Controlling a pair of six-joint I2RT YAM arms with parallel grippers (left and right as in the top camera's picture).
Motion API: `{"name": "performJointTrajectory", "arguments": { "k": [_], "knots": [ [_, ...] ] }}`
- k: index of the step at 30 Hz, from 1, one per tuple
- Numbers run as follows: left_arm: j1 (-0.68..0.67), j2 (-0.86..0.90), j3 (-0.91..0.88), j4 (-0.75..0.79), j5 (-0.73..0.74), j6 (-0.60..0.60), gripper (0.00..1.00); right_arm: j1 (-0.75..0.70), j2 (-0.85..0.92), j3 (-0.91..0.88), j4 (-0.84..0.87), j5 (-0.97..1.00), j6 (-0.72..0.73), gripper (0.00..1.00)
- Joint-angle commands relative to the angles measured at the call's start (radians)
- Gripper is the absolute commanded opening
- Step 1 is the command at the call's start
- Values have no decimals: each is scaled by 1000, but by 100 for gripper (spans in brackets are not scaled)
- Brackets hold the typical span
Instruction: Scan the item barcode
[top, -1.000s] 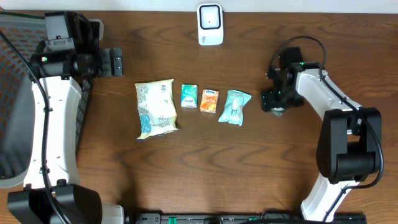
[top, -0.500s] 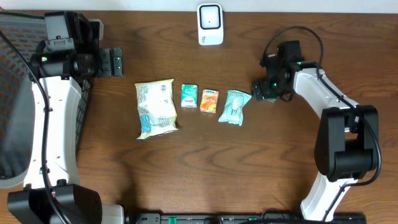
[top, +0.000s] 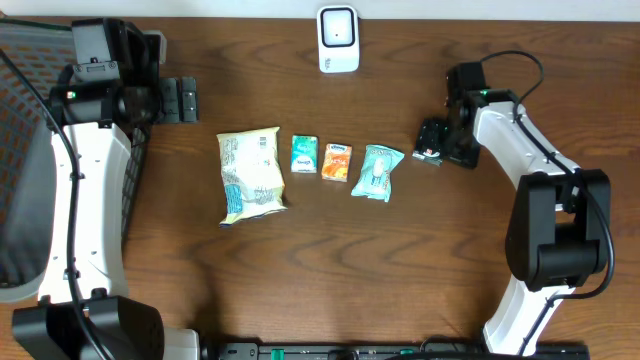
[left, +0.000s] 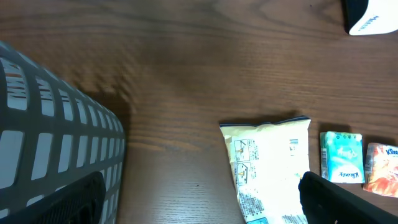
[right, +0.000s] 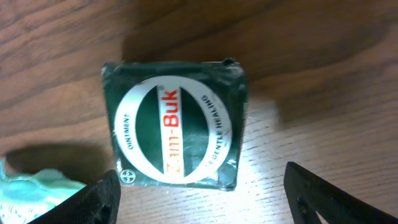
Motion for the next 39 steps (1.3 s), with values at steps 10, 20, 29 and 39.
{"name": "performJointTrajectory", "arguments": {
  "k": [10,20,29,39],
  "knots": [
    [-2,2,12,-2,-5,13,98,29,82,-22,139,-23,-229,81],
    [-2,2,12,-2,-5,13,98,30,82,-20,138,-30,-446,80],
    [-2,2,12,-2,-5,13,98,30,80,95,36,-71,-479,69],
    [-2,2,12,-2,-5,13,98,30,83,218,-52,-188,-505,44]
  ]
}}
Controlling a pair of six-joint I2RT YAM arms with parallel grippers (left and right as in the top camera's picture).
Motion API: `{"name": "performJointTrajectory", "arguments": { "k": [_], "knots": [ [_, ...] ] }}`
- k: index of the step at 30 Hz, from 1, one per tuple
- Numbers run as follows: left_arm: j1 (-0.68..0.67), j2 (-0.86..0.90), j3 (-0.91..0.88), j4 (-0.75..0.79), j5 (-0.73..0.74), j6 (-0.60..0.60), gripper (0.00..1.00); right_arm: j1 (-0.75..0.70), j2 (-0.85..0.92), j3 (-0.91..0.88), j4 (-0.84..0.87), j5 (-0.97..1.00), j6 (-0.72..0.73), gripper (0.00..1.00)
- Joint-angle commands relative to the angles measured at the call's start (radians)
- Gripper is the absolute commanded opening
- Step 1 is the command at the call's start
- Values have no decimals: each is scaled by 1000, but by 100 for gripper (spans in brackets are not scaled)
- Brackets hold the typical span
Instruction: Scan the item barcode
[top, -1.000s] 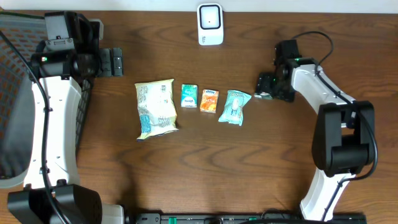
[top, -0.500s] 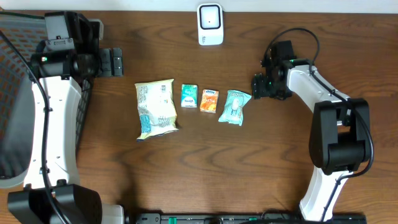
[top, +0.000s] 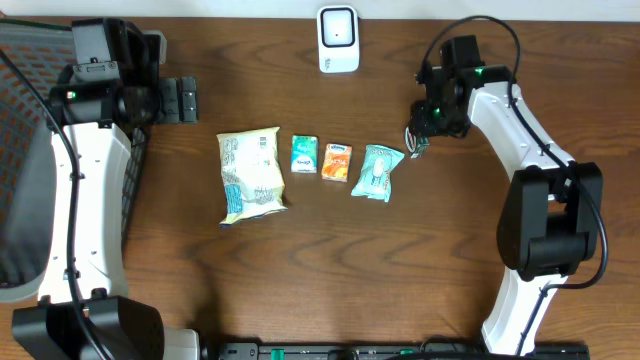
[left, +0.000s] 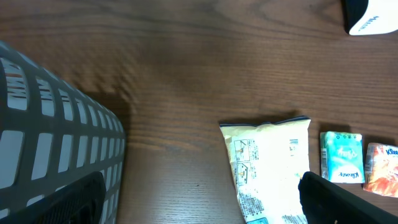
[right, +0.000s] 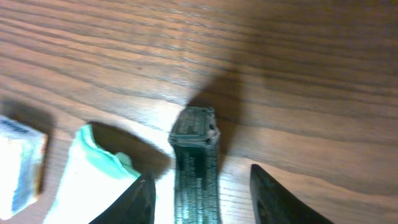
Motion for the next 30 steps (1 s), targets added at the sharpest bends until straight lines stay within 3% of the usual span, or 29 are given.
{"name": "performJointTrajectory", "arguments": {
  "k": [1,9,10,12,18,20,24,30],
  "knots": [
    [-2,2,12,-2,-6,13,98,3,21,8,-6,-57,-19,46],
    [-2,2,12,-2,-5,13,98,3,71,-1,-13,-57,-26,47],
    [-2,2,12,-2,-5,13,98,2,72,-1,-14,-57,-26,44],
    [-2,2,12,-2,-5,13,98,1,73,-1,-15,-55,-26,22],
    [-2,2,12,-2,-5,13,98,-1,72,-1,-19,-57,-21,1],
    [-2,2,12,-2,-5,13,98,-3,65,0,-23,-81,-14,1],
    [-2,2,12,-2,-5,13,98,-27,39,7,-30,-259,-16,1],
    [-2,2,12,-2,-5,13,98,-159,-8,8,-34,-801,-66,1]
  ]
}}
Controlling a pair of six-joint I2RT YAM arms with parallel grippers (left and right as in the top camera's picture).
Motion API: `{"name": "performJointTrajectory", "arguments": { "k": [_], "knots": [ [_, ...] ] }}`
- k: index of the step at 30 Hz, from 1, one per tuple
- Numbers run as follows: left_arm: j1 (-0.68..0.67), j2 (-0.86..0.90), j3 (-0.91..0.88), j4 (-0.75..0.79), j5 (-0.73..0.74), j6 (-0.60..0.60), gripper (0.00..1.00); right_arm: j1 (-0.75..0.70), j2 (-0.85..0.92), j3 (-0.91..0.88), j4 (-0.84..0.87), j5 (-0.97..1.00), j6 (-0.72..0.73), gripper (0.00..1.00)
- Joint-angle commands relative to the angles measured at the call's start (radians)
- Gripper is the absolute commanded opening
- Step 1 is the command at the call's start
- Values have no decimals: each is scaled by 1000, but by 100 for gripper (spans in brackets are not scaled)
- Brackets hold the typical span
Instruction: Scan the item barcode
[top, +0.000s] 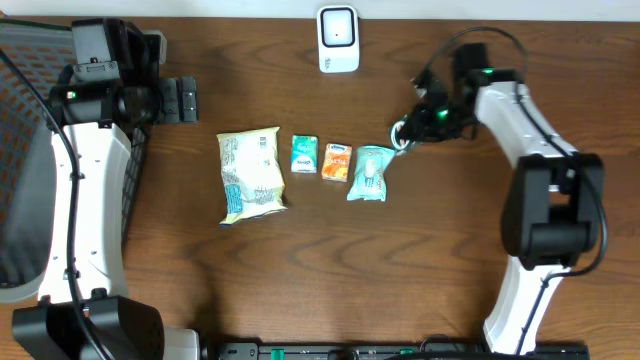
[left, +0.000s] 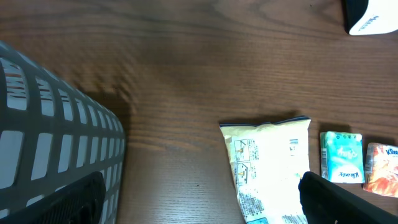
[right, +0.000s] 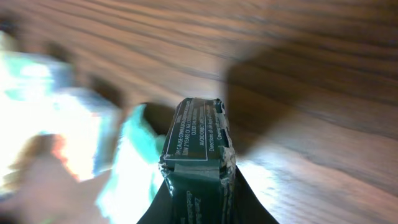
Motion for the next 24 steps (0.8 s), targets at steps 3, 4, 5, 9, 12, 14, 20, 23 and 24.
{"name": "performJointTrajectory", "arguments": {
  "k": [3,4,5,9,12,14,20,23,24],
  "knots": [
    [-2,2,12,-2,-5,13,98,-150,-64,8,-18,-613,-42,1],
    [-2,2,12,-2,-5,13,98,-167,-64,8,-26,-655,-42,1],
    [-2,2,12,-2,-6,13,97,-185,-64,8,-32,-703,-42,1],
    [-2,2,12,-2,-5,13,97,-229,-64,7,-38,-868,-42,1],
    [-2,2,12,-2,-5,13,98,-241,-64,8,-27,-988,-29,1],
    [-2,2,12,-2,-5,13,98,-240,-64,8,-20,-988,5,1],
    [-2,2,12,-2,-5,13,98,-228,-64,8,-39,-988,53,1],
    [-2,2,12,-2,-5,13,98,-216,-64,7,-55,-988,34,1],
    [-2,2,12,-2,-5,13,98,-215,-64,7,-54,-976,11,1]
  ]
}}
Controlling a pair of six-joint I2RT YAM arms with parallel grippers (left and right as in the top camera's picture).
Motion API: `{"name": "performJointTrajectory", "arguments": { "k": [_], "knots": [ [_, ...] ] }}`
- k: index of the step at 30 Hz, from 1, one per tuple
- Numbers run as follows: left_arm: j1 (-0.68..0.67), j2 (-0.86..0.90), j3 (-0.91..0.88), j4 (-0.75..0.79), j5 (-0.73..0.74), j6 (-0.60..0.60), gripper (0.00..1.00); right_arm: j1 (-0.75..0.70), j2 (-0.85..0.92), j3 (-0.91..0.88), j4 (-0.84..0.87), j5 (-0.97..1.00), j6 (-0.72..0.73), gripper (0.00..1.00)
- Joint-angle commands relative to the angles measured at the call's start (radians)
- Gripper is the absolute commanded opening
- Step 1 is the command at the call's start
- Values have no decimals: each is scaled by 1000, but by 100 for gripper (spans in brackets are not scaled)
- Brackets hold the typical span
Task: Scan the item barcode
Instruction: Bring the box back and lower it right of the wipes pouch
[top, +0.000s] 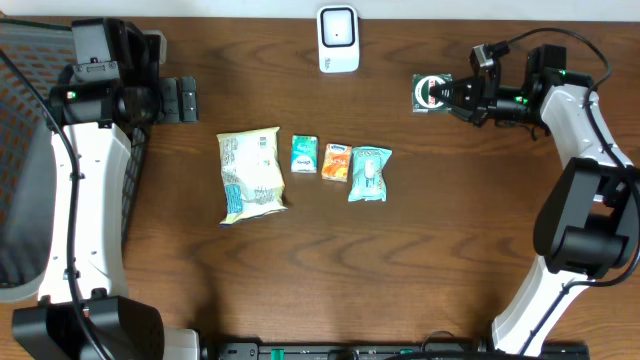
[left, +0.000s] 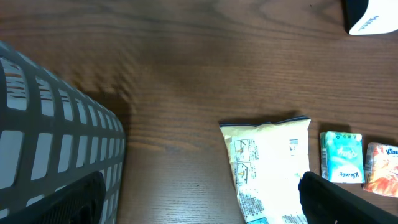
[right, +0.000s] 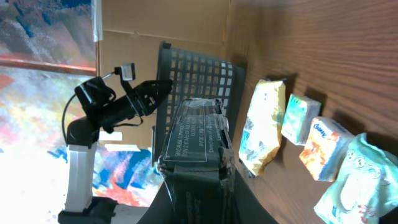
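Note:
My right gripper (top: 452, 96) is shut on the dark green Zam-Buk box (top: 432, 93), holding it in the air to the right of the white scanner (top: 338, 39), round label facing the overhead camera. In the right wrist view the box (right: 195, 142) sits between the fingers, its printed end towards the camera. My left gripper (top: 181, 100) stands open at the far left beside the basket, holding nothing; its fingers (left: 348, 199) frame bare table.
A row lies mid-table: yellow-white snack bag (top: 250, 174), teal pack (top: 304, 154), orange pack (top: 337, 161), mint pouch (top: 368, 172). A dark mesh basket (top: 25, 160) fills the left edge. The scanner's corner (left: 370, 17) shows in the left wrist view.
My right gripper, still shut on the green box, has gone from just beside the mint pouch to higher and further right, level with the scanner. The box's label now faces up. Left arm unchanged.
The green box first lay flat on the table right of the mint pouch, between my open right fingers. Then it stood on edge with the fingers close around it. Then it was gripped beside the pouch, which had shifted slightly. Now it is held up near the scanner.

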Motion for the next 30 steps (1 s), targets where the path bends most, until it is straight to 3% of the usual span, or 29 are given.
{"name": "performJointTrajectory", "arguments": {
  "k": [1,3,4,6,12,16,27,29,30],
  "knots": [
    [-2,2,12,-3,-5,13,98,17,-31,7,-3,-2,-36,1],
    [-2,2,12,-3,-6,13,98,14,-31,7,-5,138,-59,1],
    [-2,2,12,-3,-5,13,97,17,-30,7,-32,407,-84,1],
    [-2,2,12,-3,-5,13,98,26,-27,7,-76,596,-112,1],
    [-2,2,12,-3,-6,13,98,42,-24,7,-142,874,-128,1],
    [-2,2,12,-3,-5,13,98,50,-6,7,-151,975,-124,1],
    [-2,2,12,-3,-5,13,98,146,124,8,-164,1011,-203,1],
    [-2,2,12,-3,-5,13,98,153,138,8,-159,1043,-197,7],
    [-2,2,12,-3,-5,13,98,153,146,8,-152,1076,-179,15]
  ]
}}
